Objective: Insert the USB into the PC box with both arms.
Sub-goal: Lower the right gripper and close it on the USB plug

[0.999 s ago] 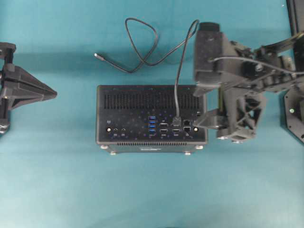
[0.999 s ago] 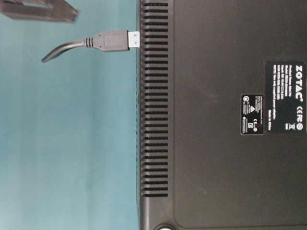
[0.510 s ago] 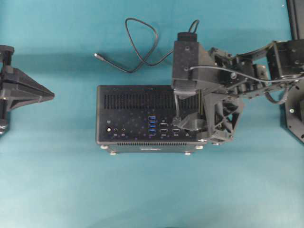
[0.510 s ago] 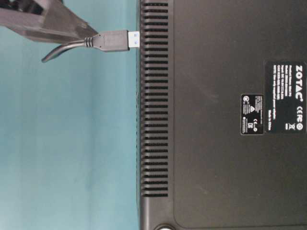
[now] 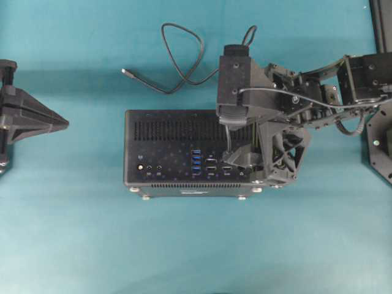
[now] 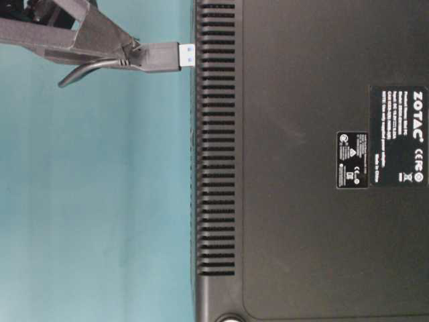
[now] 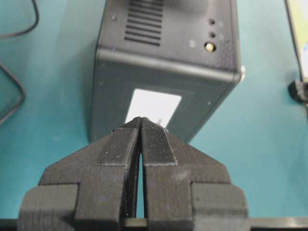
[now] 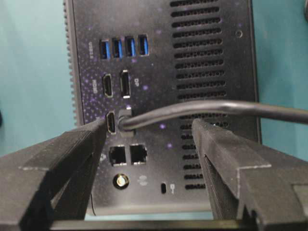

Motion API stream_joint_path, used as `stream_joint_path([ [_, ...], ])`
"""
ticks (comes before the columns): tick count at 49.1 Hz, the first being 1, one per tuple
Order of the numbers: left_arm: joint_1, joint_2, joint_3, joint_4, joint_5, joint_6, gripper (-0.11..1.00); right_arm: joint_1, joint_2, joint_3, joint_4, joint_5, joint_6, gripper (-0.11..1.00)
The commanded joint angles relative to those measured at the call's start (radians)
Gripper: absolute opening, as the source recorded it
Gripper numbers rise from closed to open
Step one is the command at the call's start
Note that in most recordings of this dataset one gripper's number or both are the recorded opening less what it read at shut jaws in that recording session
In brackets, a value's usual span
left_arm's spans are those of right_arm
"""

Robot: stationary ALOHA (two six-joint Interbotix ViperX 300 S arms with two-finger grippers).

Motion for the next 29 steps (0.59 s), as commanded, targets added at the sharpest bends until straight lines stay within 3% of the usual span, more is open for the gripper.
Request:
stream_joint_path([
  [1,-0.002,0.005,-0.014,0.002,-0.009,-0.002,0.0,0.002,-0.006,-0.029,0.0,-0.008,0.002,0.76],
  [17,0.0,0.002,-0.006,0.002,-0.017,-0.003,0.0,0.0,-0.002,-0.034,0.005,-0.006,0.002,0.74],
  [29,0.0,0.002,-0.003,0.002,-0.023,-0.003,0.0,0.002,-0.002,-0.034,0.017,-0.006,0.002,0.59],
])
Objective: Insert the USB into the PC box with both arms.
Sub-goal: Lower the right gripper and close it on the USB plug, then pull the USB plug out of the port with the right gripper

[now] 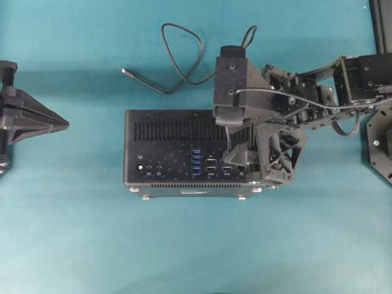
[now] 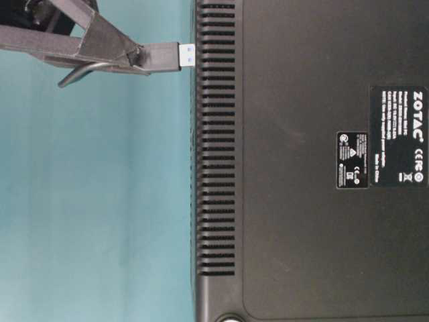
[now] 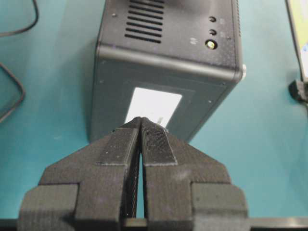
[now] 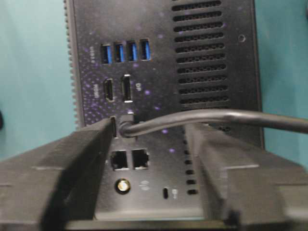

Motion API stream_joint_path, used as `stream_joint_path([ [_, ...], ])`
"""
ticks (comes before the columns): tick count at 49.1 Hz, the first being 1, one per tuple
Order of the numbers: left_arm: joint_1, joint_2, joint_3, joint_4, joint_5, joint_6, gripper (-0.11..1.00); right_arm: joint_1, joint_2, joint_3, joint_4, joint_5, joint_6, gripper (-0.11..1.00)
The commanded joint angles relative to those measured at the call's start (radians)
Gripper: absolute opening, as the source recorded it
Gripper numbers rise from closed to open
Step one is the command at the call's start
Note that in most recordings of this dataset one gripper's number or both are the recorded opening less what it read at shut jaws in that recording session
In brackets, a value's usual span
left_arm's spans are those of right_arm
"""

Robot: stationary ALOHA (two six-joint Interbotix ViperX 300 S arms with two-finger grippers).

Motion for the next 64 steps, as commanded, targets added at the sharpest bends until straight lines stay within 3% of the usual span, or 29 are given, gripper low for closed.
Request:
stream_joint_path([
  [1,0.0,0.002,-0.009,0.002,-0.009,-0.002,0.0,0.002,-0.009,-0.028,0.008,-0.006,0.003,0.58],
  [36,0.0,0.003,-0.005,0.002,-0.011,-0.003,0.0,0.002,0.008,-0.034,0.037,-0.012,0.002,0.48],
  [54,0.0,0.002,-0.005,0.002,-0.011,-0.005,0.0,0.002,0.006,-0.044,0.037,0.006,0.002,0.17],
  [64,-0.002,-0.005,-0.003,0.002,-0.009,-0.005,0.0,0.002,0.006,-0.06,0.038,0.04,0.003,0.11],
])
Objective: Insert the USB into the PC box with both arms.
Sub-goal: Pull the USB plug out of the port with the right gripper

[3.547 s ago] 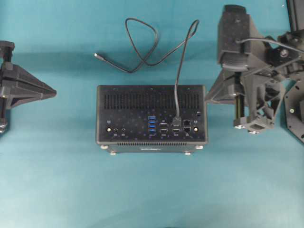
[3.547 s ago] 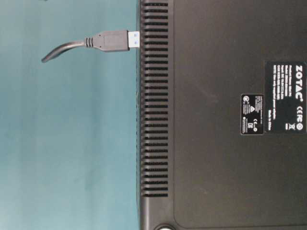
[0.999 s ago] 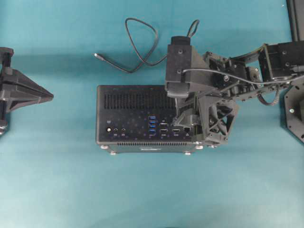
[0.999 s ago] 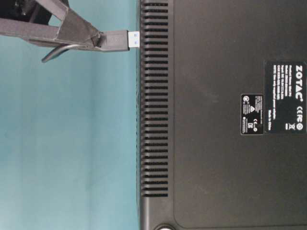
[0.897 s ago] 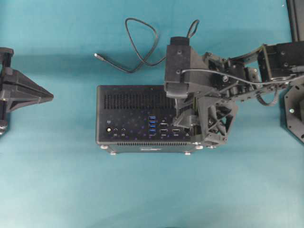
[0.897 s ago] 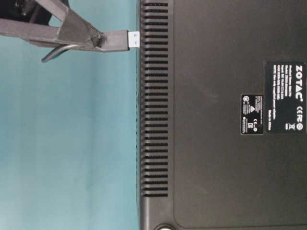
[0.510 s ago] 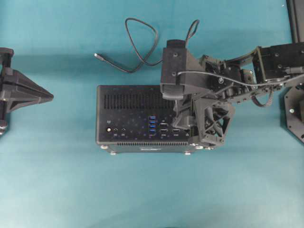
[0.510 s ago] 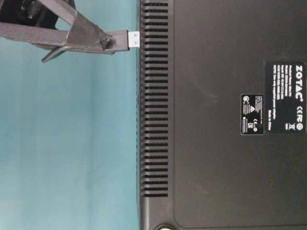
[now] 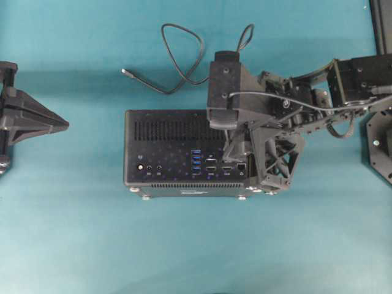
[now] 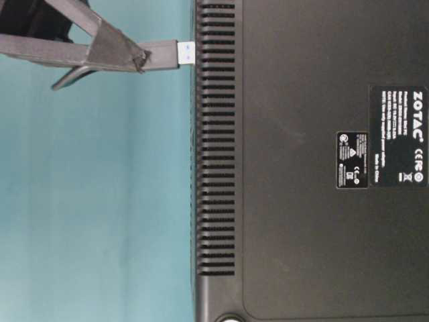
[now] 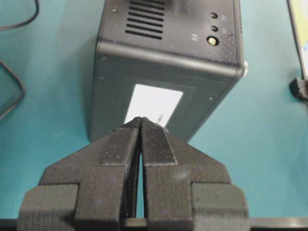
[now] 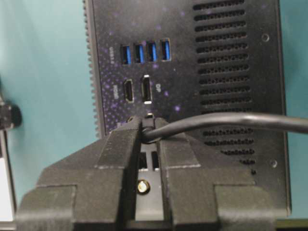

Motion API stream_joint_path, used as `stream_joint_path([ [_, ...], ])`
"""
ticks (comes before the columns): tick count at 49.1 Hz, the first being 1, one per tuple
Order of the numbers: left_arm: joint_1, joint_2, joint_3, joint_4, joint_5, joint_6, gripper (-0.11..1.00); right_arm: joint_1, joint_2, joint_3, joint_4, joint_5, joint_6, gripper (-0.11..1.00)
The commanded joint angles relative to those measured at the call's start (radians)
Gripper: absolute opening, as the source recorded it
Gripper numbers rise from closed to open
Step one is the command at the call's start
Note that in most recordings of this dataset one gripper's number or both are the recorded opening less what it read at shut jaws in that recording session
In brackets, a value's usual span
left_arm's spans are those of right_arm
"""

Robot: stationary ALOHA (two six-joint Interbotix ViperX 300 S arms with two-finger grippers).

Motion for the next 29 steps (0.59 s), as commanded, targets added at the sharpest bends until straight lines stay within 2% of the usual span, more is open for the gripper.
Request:
stream_joint_path([
  [1,0.002,0.0,-0.009,0.002,-0.009,-0.002,0.0,-0.002,-0.015,-0.031,-0.003,0.009,0.002,0.11],
  [17,0.002,-0.011,-0.008,0.002,-0.008,-0.002,0.0,-0.002,-0.017,-0.075,-0.031,0.005,0.003,0.1],
  [23,0.002,-0.011,-0.008,0.002,-0.008,-0.002,0.0,0.003,-0.012,-0.1,-0.071,0.006,0.003,0.1],
  [29,0.002,-0.012,-0.008,0.002,-0.009,-0.002,0.0,0.018,0.002,-0.112,-0.135,0.005,0.005,0.09],
])
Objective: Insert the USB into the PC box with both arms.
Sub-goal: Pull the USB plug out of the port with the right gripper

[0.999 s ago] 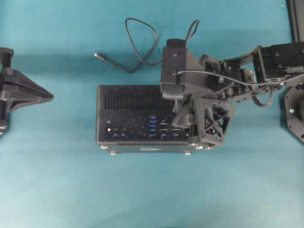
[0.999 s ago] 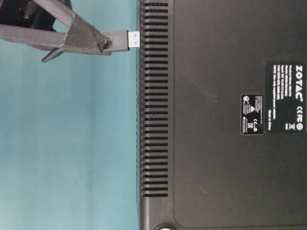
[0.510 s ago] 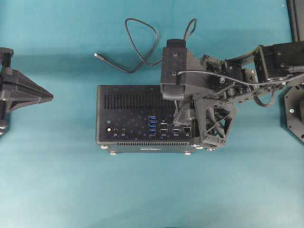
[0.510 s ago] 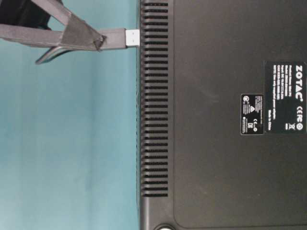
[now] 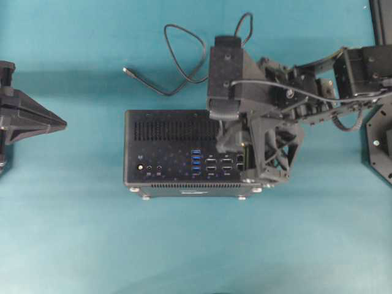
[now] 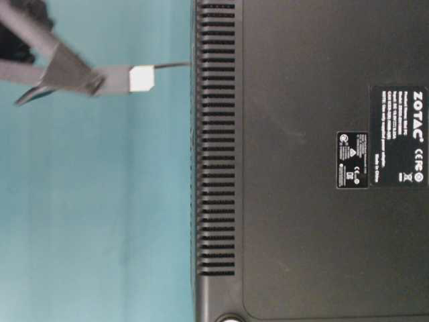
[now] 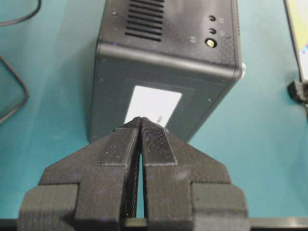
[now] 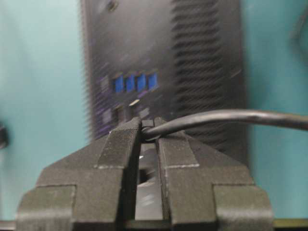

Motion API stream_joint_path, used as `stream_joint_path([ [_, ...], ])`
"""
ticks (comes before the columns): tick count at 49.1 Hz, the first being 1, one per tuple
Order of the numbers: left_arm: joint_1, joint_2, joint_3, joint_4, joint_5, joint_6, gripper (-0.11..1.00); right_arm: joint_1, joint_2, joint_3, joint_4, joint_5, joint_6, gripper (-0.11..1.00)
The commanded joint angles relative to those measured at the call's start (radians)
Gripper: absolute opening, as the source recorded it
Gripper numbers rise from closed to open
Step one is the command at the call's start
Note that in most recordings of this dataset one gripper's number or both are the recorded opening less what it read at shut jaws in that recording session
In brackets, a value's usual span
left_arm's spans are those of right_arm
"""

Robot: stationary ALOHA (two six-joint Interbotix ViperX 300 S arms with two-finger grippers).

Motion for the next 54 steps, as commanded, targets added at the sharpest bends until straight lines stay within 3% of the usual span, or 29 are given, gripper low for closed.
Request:
stream_joint_path([
  [1,0.0,0.003,-0.012,0.002,-0.008,-0.002,0.0,0.017,0.002,-0.035,-0.038,-0.006,0.006,0.1],
  [18,0.0,-0.017,-0.011,0.002,-0.009,-0.002,0.0,0.035,0.064,-0.075,-0.152,-0.002,0.003,0.09],
  [54,-0.002,-0.029,0.014,0.002,-0.008,0.002,0.0,0.04,0.097,-0.072,-0.152,-0.058,0.015,0.09],
])
